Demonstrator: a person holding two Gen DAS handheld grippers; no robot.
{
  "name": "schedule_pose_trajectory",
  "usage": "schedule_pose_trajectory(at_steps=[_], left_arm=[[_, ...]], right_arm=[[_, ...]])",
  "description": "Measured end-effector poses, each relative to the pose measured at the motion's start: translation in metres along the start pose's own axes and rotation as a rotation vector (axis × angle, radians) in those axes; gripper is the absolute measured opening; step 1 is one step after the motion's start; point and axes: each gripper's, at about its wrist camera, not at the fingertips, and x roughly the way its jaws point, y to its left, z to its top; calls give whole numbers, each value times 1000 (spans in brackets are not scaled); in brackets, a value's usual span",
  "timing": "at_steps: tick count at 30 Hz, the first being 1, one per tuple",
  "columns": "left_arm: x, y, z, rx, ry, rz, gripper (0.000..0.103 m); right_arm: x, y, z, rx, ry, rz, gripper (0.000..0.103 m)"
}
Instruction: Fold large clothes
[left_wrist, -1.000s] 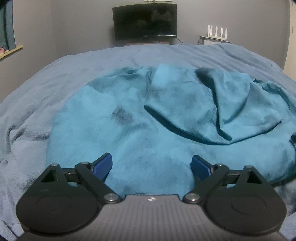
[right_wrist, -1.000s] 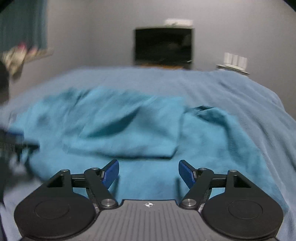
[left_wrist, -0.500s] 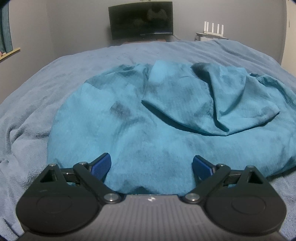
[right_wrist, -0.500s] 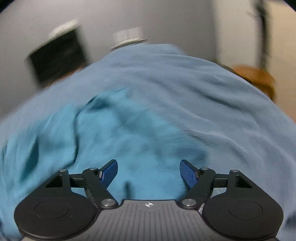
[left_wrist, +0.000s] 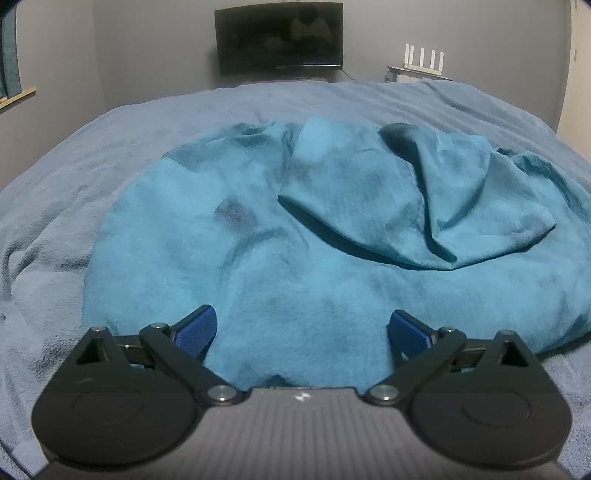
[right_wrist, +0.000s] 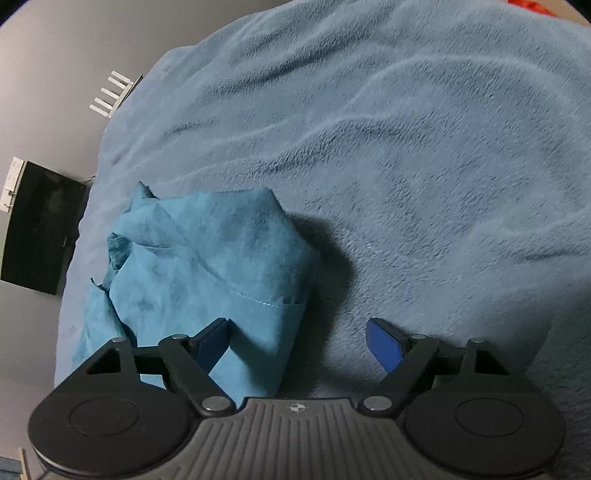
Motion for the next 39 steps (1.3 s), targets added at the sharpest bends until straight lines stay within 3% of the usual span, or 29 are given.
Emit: schedule_pose_trajectory(at_steps=[3, 4, 7, 8, 10, 13, 17, 20, 22, 24, 26, 28, 31, 36, 37, 39], left_arm=[[2, 0, 0, -1, 1, -3, 101], [2, 1, 0, -3, 1, -5, 101], [3, 3, 0, -11, 1, -13, 102], [4, 3, 0, -11, 0, -13, 102], [2, 3, 1, -9, -11, -10, 102], [-10, -4, 6, -2, -93, -13, 102], [-16, -30, 24, 60, -171, -22, 102], [-7, -58, 42, 104, -174, -46, 102], [2, -75, 52, 111, -174, -51, 102], [14, -90, 58, 131, -169, -29, 102], [31, -103, 57, 161, -132, 19, 101], [50, -115, 45, 185, -73, 30, 101], [62, -129, 13, 211, -64, 56, 98], [66, -133, 0, 232, -86, 59, 98], [66, -132, 1, 227, -85, 54, 98], [67, -132, 1, 226, -85, 54, 98]], right_arm=[[5, -2, -4, 39, -13, 105, 68], [8, -1, -5, 34, -13, 134, 67], [24, 7, -5, 3, 18, 137, 65], [29, 9, -4, 3, 22, 157, 53], [28, 12, -7, 13, -16, 221, 47], [20, 9, -10, 65, -55, 328, 46], [37, -8, -8, 212, -2, 297, 50], [42, -1, -11, 197, 32, 363, 55], [37, 6, -14, 167, 25, 407, 52], [32, 11, -15, 142, 11, 421, 33], [29, 15, -14, 122, 9, 434, 29], [25, 22, -12, 83, 0, 454, 28], [21, 35, -11, 5, -8, 492, 28], [20, 48, -5, -56, -8, 487, 40], [22, 48, -3, -45, -8, 475, 40], [24, 48, 2, -44, -10, 469, 29]])
